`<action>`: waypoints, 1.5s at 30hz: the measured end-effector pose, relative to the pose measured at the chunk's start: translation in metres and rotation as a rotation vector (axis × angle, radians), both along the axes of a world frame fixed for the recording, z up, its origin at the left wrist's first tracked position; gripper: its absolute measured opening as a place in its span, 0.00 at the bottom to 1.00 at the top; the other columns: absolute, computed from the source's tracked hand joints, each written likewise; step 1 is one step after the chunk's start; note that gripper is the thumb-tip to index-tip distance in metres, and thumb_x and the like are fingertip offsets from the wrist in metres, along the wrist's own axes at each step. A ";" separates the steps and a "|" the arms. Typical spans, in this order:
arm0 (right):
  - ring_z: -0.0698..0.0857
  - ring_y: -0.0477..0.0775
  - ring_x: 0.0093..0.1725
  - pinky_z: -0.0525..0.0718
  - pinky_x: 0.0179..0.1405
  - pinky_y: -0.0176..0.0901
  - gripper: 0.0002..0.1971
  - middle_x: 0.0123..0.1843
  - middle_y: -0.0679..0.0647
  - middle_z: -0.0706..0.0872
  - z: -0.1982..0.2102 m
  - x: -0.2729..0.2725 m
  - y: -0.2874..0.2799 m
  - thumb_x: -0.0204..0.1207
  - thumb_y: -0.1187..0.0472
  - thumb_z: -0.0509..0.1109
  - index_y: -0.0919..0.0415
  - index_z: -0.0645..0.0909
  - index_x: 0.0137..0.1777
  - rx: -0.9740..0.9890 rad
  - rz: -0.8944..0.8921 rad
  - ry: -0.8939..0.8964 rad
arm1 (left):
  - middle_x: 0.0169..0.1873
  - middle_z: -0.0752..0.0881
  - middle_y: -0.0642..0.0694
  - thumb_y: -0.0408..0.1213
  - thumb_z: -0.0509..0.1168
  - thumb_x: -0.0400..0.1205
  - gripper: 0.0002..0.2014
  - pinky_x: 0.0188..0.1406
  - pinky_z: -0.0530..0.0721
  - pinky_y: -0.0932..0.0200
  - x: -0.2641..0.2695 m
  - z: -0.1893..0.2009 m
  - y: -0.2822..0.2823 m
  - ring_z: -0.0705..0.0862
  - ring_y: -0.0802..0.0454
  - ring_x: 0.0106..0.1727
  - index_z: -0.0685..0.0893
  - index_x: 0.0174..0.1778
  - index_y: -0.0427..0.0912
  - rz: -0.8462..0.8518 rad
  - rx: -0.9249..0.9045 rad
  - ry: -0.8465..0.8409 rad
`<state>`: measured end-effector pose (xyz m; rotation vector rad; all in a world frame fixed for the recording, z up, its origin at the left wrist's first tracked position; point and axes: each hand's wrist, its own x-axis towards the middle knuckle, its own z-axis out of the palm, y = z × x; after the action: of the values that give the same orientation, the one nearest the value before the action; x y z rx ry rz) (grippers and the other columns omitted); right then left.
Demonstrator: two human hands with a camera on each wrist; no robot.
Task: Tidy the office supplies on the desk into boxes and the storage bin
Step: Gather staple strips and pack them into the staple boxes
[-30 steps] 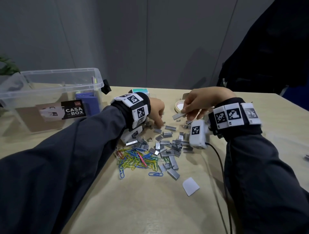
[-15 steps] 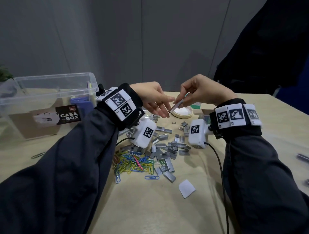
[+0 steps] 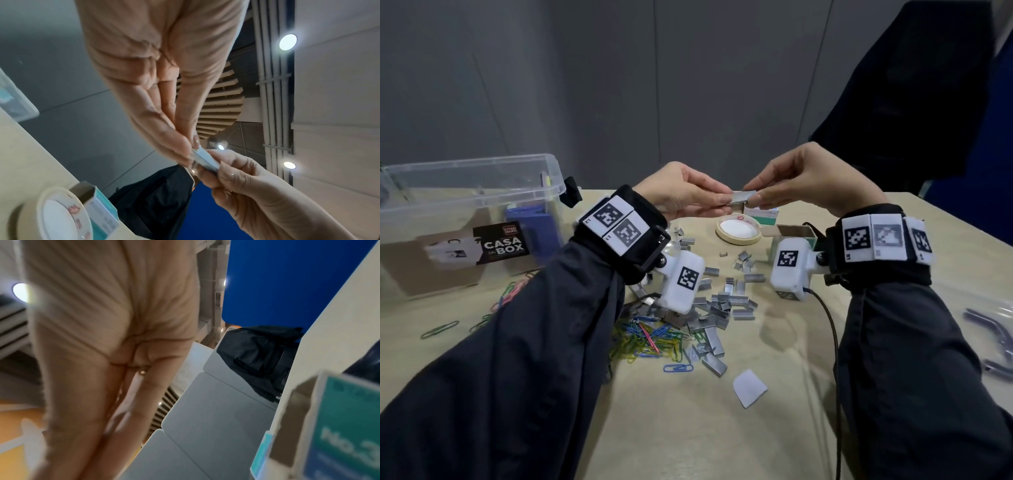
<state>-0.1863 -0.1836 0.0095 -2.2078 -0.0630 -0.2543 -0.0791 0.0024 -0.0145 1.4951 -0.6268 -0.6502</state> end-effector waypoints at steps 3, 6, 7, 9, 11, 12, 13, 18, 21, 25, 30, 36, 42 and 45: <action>0.92 0.56 0.43 0.90 0.46 0.38 0.10 0.42 0.62 0.93 -0.008 -0.010 -0.009 0.66 0.66 0.82 0.65 0.90 0.47 0.027 -0.116 -0.059 | 0.38 0.91 0.34 0.20 0.72 0.74 0.06 0.42 0.90 0.62 -0.008 -0.002 -0.019 0.92 0.48 0.39 0.87 0.46 0.26 0.000 -0.023 -0.003; 0.92 0.52 0.44 0.89 0.44 0.33 0.11 0.45 0.63 0.92 -0.014 -0.022 -0.020 0.71 0.69 0.79 0.70 0.89 0.53 0.101 -0.220 -0.101 | 0.38 0.91 0.35 0.25 0.75 0.74 0.10 0.40 0.90 0.64 -0.015 -0.002 -0.038 0.91 0.50 0.37 0.87 0.49 0.27 0.013 -0.034 -0.020; 0.92 0.50 0.43 0.88 0.45 0.32 0.11 0.45 0.62 0.92 -0.015 -0.026 -0.023 0.72 0.69 0.78 0.70 0.88 0.54 0.139 -0.251 -0.098 | 0.37 0.91 0.36 0.28 0.76 0.74 0.11 0.38 0.90 0.64 -0.016 -0.003 -0.044 0.90 0.51 0.35 0.87 0.49 0.27 0.026 -0.029 -0.046; 0.91 0.48 0.41 0.88 0.44 0.32 0.11 0.44 0.62 0.91 -0.016 -0.030 -0.030 0.74 0.70 0.76 0.72 0.88 0.55 0.223 -0.330 -0.090 | 0.36 0.90 0.36 0.33 0.76 0.75 0.14 0.36 0.90 0.63 -0.020 -0.006 -0.057 0.89 0.52 0.34 0.87 0.51 0.27 0.059 0.023 -0.123; 0.90 0.49 0.40 0.89 0.42 0.33 0.06 0.43 0.63 0.90 -0.018 -0.029 -0.035 0.76 0.71 0.75 0.71 0.89 0.51 0.264 -0.462 -0.101 | 0.39 0.88 0.37 0.37 0.73 0.79 0.16 0.33 0.90 0.61 -0.025 -0.011 -0.070 0.88 0.50 0.35 0.85 0.52 0.25 0.084 0.131 -0.205; 0.90 0.51 0.41 0.89 0.42 0.34 0.04 0.43 0.63 0.90 -0.019 -0.028 -0.037 0.75 0.71 0.75 0.69 0.89 0.48 0.258 -0.544 -0.104 | 0.40 0.86 0.38 0.37 0.71 0.81 0.16 0.30 0.89 0.61 -0.026 -0.014 -0.075 0.87 0.49 0.34 0.84 0.53 0.25 0.089 0.179 -0.227; 0.91 0.51 0.41 0.89 0.41 0.35 0.02 0.44 0.63 0.90 -0.022 -0.026 -0.038 0.75 0.71 0.76 0.67 0.90 0.44 0.242 -0.620 -0.103 | 0.40 0.84 0.39 0.36 0.69 0.83 0.15 0.27 0.89 0.60 -0.028 -0.017 -0.079 0.86 0.49 0.33 0.83 0.54 0.25 0.089 0.214 -0.231; 0.92 0.55 0.42 0.92 0.47 0.49 0.06 0.40 0.60 0.90 -0.036 -0.014 -0.041 0.69 0.69 0.79 0.61 0.88 0.33 0.070 -0.820 -0.048 | 0.34 0.80 0.39 0.28 0.65 0.84 0.08 0.28 0.89 0.57 -0.033 -0.026 -0.087 0.81 0.51 0.26 0.80 0.56 0.30 0.037 0.316 -0.208; 0.92 0.54 0.41 0.92 0.46 0.52 0.02 0.38 0.59 0.91 -0.042 -0.009 -0.042 0.66 0.68 0.80 0.63 0.89 0.35 0.001 -0.833 0.020 | 0.31 0.80 0.39 0.23 0.66 0.82 0.04 0.29 0.88 0.56 -0.035 -0.026 -0.088 0.81 0.49 0.27 0.81 0.51 0.31 0.012 0.345 -0.207; 0.88 0.55 0.42 0.90 0.46 0.53 0.08 0.40 0.58 0.90 -0.046 -0.006 -0.040 0.63 0.59 0.84 0.62 0.90 0.37 -0.109 -0.842 0.119 | 0.32 0.81 0.39 0.23 0.69 0.80 0.03 0.25 0.87 0.56 -0.034 -0.025 -0.088 0.83 0.47 0.29 0.81 0.44 0.33 -0.016 0.385 -0.225; 0.87 0.59 0.49 0.88 0.51 0.55 0.17 0.46 0.57 0.89 -0.049 -0.003 -0.034 0.58 0.53 0.86 0.59 0.89 0.45 -0.257 -0.854 0.232 | 0.32 0.82 0.40 0.23 0.69 0.80 0.05 0.25 0.87 0.56 -0.035 -0.025 -0.091 0.82 0.47 0.28 0.80 0.42 0.34 -0.007 0.394 -0.223; 0.84 0.60 0.52 0.78 0.43 0.48 0.18 0.51 0.56 0.87 -0.046 -0.003 -0.030 0.63 0.55 0.85 0.56 0.88 0.52 -0.381 -0.912 0.272 | 0.33 0.82 0.39 0.25 0.69 0.80 0.06 0.27 0.86 0.55 -0.034 -0.027 -0.091 0.82 0.47 0.28 0.81 0.39 0.35 0.003 0.409 -0.246; 0.84 0.62 0.53 0.77 0.43 0.48 0.17 0.51 0.57 0.87 -0.048 -0.001 -0.029 0.63 0.58 0.85 0.57 0.88 0.52 -0.415 -0.925 0.280 | 0.32 0.82 0.39 0.22 0.68 0.80 0.07 0.38 0.89 0.47 -0.033 -0.027 -0.089 0.82 0.46 0.30 0.83 0.37 0.34 -0.018 0.422 -0.268; 0.84 0.62 0.54 0.77 0.43 0.48 0.17 0.52 0.58 0.87 -0.049 0.000 -0.029 0.64 0.58 0.84 0.57 0.88 0.53 -0.434 -0.928 0.274 | 0.33 0.82 0.38 0.22 0.68 0.80 0.06 0.40 0.89 0.45 -0.034 -0.027 -0.089 0.83 0.46 0.31 0.82 0.38 0.34 -0.028 0.422 -0.277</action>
<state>-0.1862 -0.2123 -0.0398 -2.5326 1.1701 -0.4670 -0.1128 -0.0868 -0.0412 1.9955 -0.7543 -0.6266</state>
